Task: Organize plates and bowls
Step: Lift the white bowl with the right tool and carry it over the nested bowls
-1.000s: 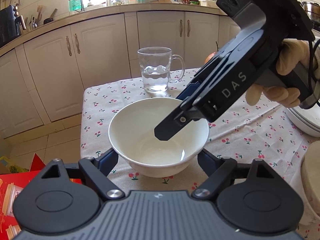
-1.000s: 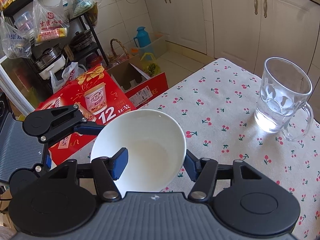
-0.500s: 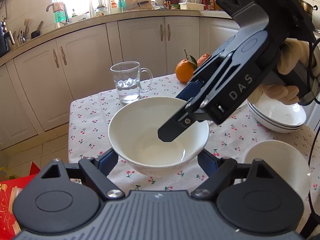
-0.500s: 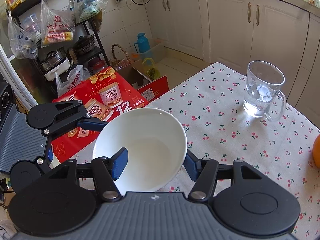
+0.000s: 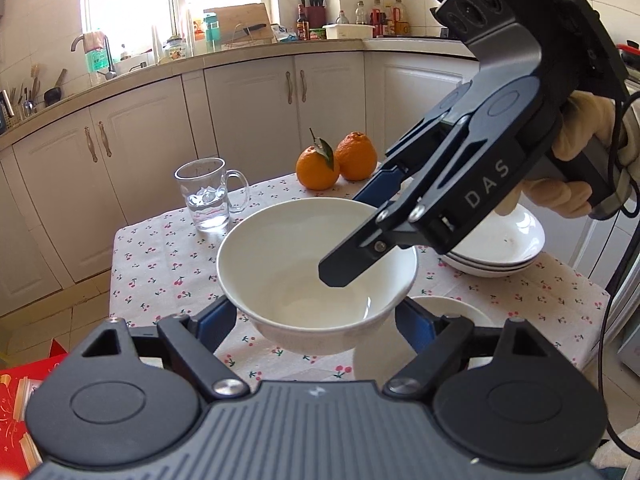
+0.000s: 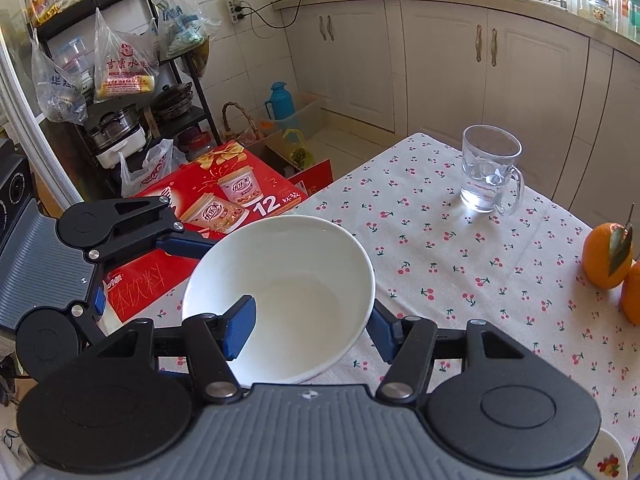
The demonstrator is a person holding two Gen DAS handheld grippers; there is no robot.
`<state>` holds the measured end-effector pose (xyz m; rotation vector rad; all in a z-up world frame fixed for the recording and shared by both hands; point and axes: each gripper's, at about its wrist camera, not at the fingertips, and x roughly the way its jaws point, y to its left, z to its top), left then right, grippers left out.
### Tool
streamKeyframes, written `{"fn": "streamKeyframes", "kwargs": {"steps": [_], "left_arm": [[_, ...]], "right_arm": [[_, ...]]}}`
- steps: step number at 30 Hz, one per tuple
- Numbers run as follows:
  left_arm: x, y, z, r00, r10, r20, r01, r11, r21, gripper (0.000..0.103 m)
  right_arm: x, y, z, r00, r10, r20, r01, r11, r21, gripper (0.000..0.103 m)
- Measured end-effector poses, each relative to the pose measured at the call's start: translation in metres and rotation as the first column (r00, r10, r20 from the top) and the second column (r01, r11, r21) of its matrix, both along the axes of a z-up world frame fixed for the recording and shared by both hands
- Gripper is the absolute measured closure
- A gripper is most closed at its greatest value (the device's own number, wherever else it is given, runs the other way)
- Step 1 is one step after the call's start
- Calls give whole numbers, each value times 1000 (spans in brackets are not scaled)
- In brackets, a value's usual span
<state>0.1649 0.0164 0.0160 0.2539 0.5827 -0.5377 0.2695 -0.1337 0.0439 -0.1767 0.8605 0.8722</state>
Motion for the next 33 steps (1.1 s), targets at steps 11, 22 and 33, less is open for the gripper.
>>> {"fn": "streamKeyframes", "kwargs": {"steps": [11, 22, 33], "left_arm": [[-29, -21, -4, 999, -40, -22, 40, 999, -18, 17], [-44, -31, -15, 997, -59, -52, 58, 998, -21, 17], [-43, -30, -25, 994, -70, -90, 68, 997, -23, 17]], "right_arm": [[-44, -28, 0, 999, -33, 15, 33, 999, -2, 37], [-67, -42, -13, 998, -56, 4, 56, 998, -9, 37], [-71, -41, -27, 999, -50, -14, 49, 998, -26, 37]]}}
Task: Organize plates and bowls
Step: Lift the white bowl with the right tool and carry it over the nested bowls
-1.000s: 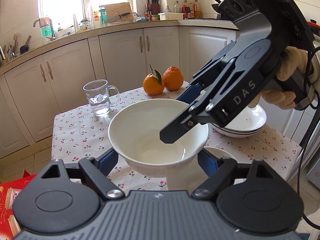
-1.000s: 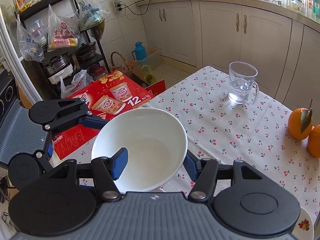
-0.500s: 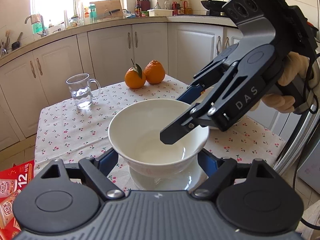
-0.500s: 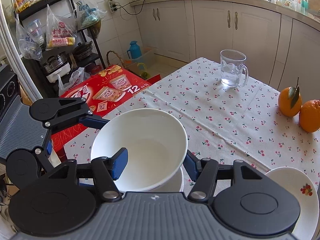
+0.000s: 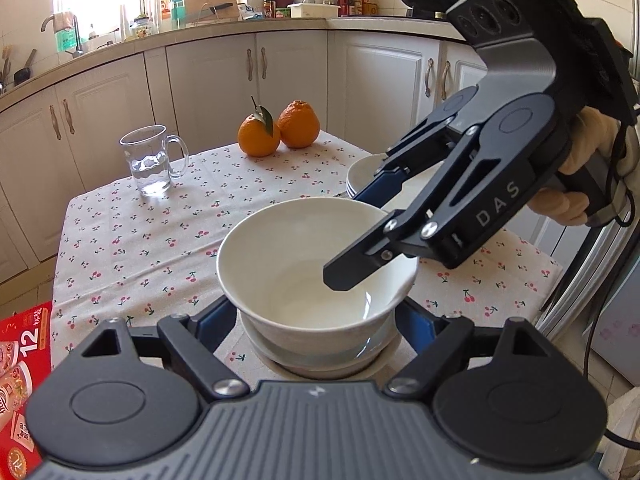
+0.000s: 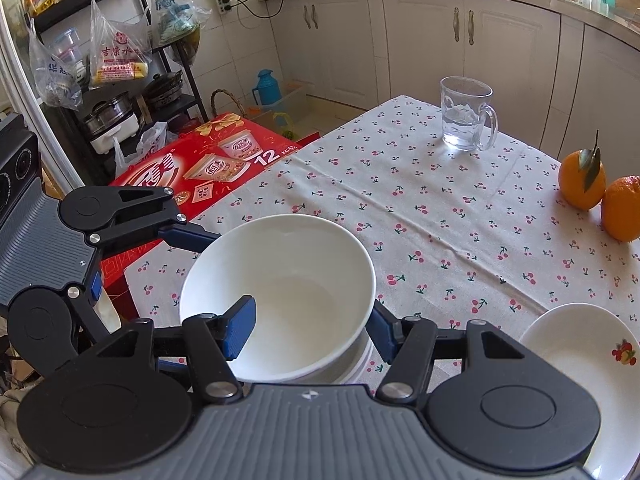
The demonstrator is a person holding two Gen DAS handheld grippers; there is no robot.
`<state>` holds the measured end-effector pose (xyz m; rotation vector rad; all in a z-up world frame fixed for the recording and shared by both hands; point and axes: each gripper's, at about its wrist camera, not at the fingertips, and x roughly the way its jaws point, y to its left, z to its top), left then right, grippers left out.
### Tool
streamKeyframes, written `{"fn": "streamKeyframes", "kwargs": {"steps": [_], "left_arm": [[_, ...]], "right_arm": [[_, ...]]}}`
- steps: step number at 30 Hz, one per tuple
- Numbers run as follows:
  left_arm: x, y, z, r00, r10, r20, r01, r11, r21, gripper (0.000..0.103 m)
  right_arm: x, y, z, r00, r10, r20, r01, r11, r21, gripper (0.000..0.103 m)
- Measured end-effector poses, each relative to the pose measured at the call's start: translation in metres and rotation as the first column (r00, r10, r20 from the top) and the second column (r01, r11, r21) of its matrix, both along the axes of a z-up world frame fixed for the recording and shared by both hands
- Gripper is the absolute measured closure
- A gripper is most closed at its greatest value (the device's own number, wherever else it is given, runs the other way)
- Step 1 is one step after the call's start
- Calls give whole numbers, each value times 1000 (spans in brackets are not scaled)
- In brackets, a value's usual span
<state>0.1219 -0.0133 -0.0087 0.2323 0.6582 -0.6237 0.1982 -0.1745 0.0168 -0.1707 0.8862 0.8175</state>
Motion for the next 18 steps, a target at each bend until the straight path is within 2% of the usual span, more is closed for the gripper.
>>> {"fn": "streamKeyframes", "kwargs": {"steps": [12, 15, 18], "left_arm": [[2, 2, -6, 1000, -3, -25, 3, 1000, -4, 15], [2, 3, -6, 1000, -2, -29, 1, 1000, -9, 13], [-1, 4, -4, 1000, -1, -17, 1, 1000, -8, 11]], "right_arm": [[1, 4, -11, 1000, -5, -15, 5, 1000, -16, 36], [-1, 5, -12, 1000, -9, -7, 8, 1000, -26, 23], [-5, 3, -11, 1000, -9, 8, 9, 1000, -22, 17]]}}
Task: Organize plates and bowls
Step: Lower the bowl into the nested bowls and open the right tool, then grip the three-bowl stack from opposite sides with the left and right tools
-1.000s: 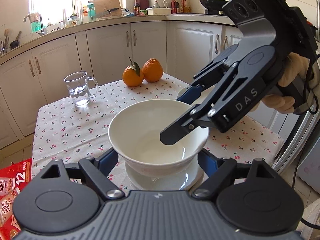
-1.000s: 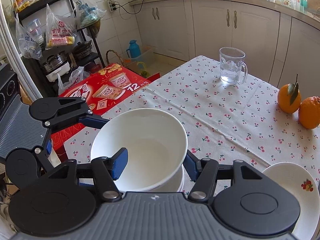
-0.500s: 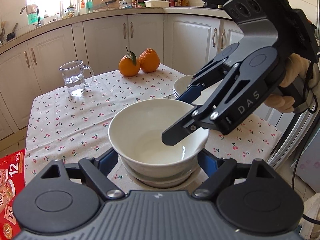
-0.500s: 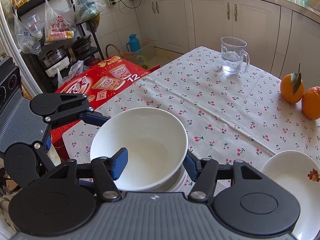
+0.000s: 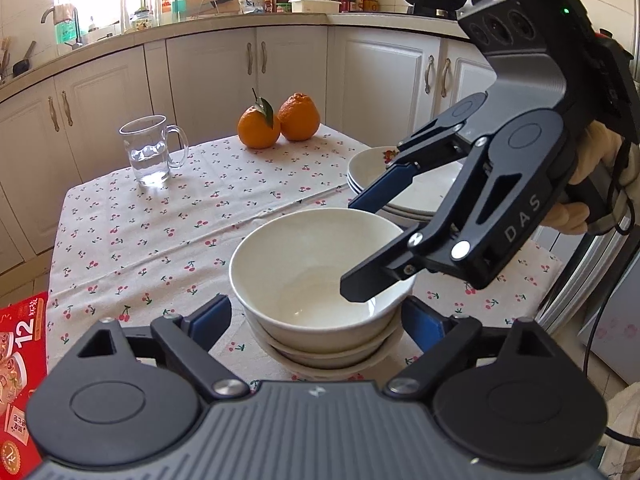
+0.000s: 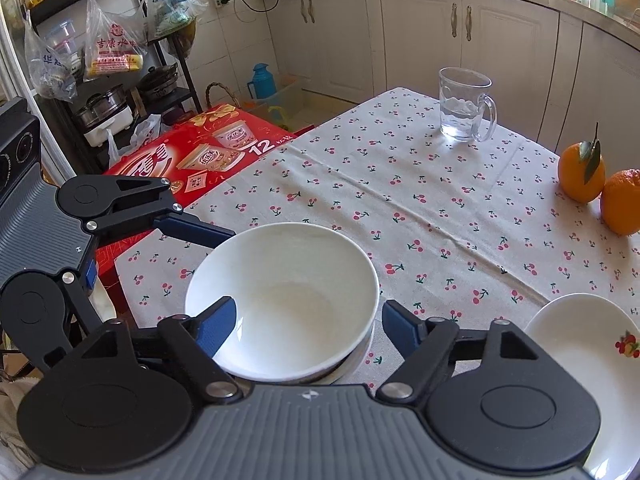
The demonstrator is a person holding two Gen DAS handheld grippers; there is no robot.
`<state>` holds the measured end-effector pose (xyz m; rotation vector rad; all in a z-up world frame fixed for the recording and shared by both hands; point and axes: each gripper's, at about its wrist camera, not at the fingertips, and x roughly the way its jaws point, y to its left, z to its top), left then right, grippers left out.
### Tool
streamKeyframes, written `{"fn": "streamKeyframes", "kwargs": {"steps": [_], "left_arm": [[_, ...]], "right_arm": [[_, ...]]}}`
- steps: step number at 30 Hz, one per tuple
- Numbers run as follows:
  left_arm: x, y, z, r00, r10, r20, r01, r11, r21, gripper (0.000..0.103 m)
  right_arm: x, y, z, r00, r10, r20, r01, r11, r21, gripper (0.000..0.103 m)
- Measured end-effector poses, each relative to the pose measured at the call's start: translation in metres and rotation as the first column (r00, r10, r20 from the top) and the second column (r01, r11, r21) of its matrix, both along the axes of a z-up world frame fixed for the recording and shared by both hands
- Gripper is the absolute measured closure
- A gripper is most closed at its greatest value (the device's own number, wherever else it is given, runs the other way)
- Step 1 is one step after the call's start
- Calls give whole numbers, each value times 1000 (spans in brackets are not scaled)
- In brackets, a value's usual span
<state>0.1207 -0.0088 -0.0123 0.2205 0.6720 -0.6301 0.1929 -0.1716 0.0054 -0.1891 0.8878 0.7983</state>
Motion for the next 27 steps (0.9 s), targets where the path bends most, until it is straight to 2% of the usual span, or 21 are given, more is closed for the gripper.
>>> {"fn": "streamKeyframes", "kwargs": {"steps": [7, 13, 18, 22, 27], "left_arm": [[-8, 5, 6, 1000, -4, 5, 4, 1000, 8, 8], [-17, 9, 15, 1000, 0, 30, -1, 999, 41, 4], [-20, 14, 13, 1000, -11, 13, 11, 999, 38, 3], [-23, 20, 6, 1000, -27, 11, 27, 999, 25, 3], [-16, 23, -13, 998, -64, -26, 66, 996, 64, 3]], "right_arm": [[-9, -4, 2, 1000, -11, 20, 11, 1000, 1, 9], [-25, -8, 11, 997, -21, 75, 21, 1000, -1, 0], [-42, -13, 19, 991, -22, 130, 22, 1000, -4, 0], [-57, -16, 15, 984, -8, 176, 16, 999, -44, 0], [-67, -16, -7, 979, 44, 200, -19, 992, -124, 0]]}}
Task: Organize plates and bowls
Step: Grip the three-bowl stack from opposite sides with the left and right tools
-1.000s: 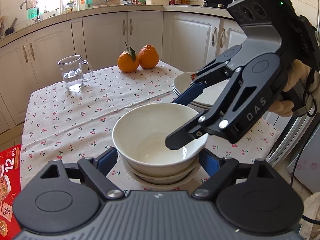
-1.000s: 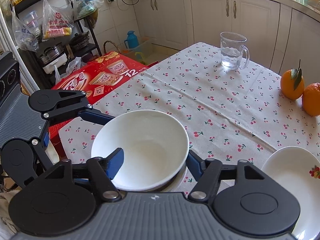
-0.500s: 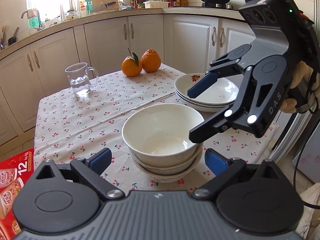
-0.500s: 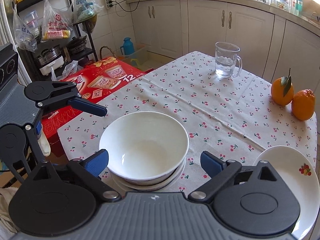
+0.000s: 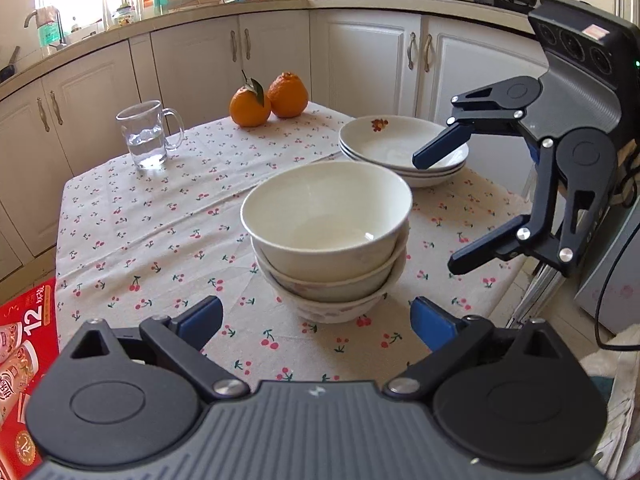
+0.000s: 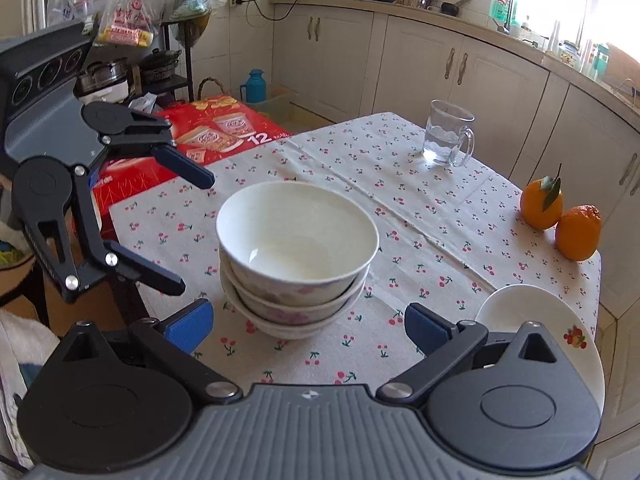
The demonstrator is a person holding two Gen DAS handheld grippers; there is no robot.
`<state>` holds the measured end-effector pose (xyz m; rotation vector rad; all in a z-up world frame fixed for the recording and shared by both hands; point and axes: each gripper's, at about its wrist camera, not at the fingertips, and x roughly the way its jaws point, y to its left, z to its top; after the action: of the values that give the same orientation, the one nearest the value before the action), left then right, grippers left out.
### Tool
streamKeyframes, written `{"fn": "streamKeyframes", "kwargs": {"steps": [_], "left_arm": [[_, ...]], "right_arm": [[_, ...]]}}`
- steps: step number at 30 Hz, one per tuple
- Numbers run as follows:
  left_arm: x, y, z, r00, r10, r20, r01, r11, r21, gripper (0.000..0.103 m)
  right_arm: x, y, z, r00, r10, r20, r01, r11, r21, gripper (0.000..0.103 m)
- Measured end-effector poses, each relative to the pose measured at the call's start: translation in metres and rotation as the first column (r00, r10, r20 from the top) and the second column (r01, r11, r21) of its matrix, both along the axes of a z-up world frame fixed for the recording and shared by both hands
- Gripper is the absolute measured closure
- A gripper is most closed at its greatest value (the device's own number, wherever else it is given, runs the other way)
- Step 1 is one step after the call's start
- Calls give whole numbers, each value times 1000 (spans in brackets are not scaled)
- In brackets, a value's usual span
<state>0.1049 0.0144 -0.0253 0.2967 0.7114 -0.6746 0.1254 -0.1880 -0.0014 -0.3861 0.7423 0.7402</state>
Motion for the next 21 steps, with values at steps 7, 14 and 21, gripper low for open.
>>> {"fn": "streamKeyframes", "kwargs": {"steps": [7, 14, 21], "left_arm": [[29, -2, -28, 994, -79, -70, 82, 996, 43, 3], [50, -12, -33, 961, -255, -103, 263, 962, 70, 4], [63, -15, -35, 916, -377, -138, 389, 919, 69, 9]], "right_arm": [[7, 8, -34, 997, 67, -28, -68, 996, -56, 0], [31, 19, -45, 989, 140, -43, -143, 986, -90, 0], [45, 31, -49, 965, 250, -83, -258, 960, -113, 2]]}}
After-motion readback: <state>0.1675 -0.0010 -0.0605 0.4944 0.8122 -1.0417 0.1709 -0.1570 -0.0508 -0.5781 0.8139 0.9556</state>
